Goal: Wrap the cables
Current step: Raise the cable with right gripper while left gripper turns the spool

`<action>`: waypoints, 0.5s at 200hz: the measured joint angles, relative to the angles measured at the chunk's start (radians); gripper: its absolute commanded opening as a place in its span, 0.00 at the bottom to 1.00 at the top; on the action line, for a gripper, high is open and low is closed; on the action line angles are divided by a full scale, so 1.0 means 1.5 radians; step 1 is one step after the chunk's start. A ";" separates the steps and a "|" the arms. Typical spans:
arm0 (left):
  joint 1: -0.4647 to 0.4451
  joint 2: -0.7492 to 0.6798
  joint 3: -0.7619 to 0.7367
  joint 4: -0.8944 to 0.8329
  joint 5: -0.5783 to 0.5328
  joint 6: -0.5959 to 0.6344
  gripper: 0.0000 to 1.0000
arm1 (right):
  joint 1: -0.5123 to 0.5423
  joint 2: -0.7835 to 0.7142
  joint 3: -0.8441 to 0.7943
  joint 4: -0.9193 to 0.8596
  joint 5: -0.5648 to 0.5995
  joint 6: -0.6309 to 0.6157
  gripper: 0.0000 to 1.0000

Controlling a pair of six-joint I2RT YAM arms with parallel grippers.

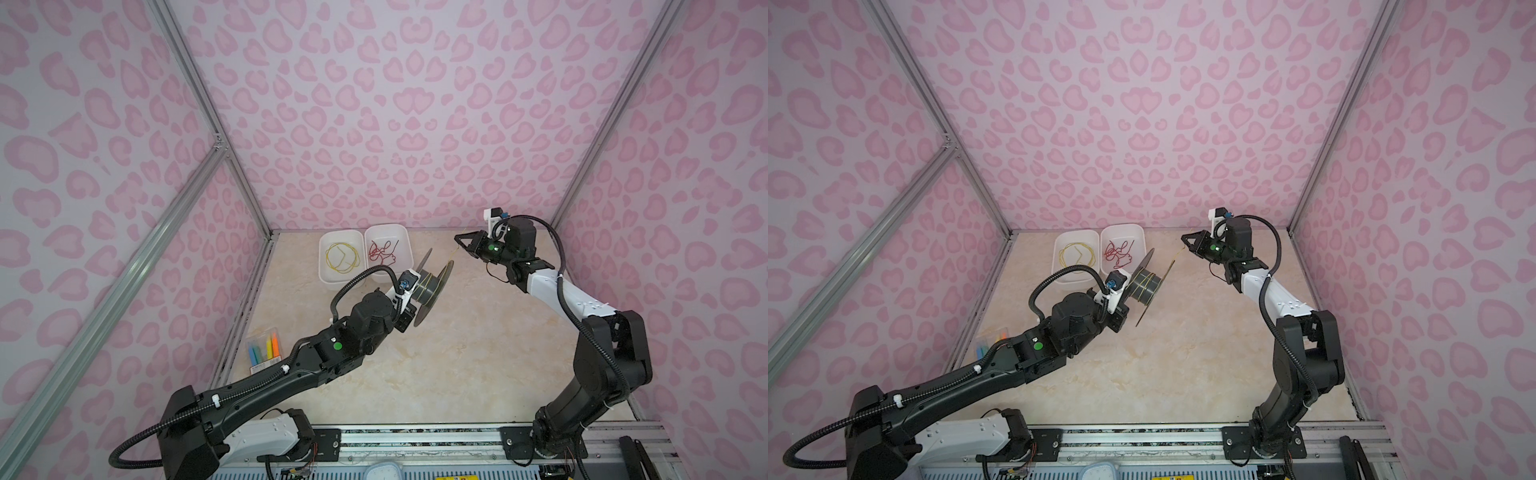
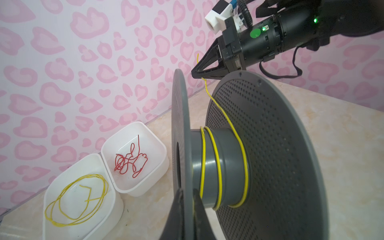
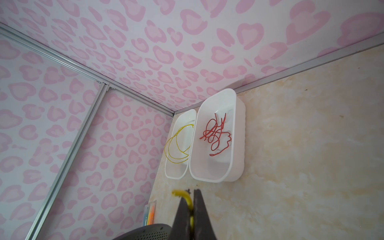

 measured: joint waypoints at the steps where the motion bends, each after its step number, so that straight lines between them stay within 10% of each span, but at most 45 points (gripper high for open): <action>1: 0.001 0.000 0.001 -0.001 0.001 0.000 0.04 | 0.000 0.000 -0.003 0.004 0.000 0.003 0.00; 100: 0.106 0.029 0.070 -0.046 0.127 -0.077 0.04 | 0.043 0.041 -0.089 0.161 0.093 0.079 0.00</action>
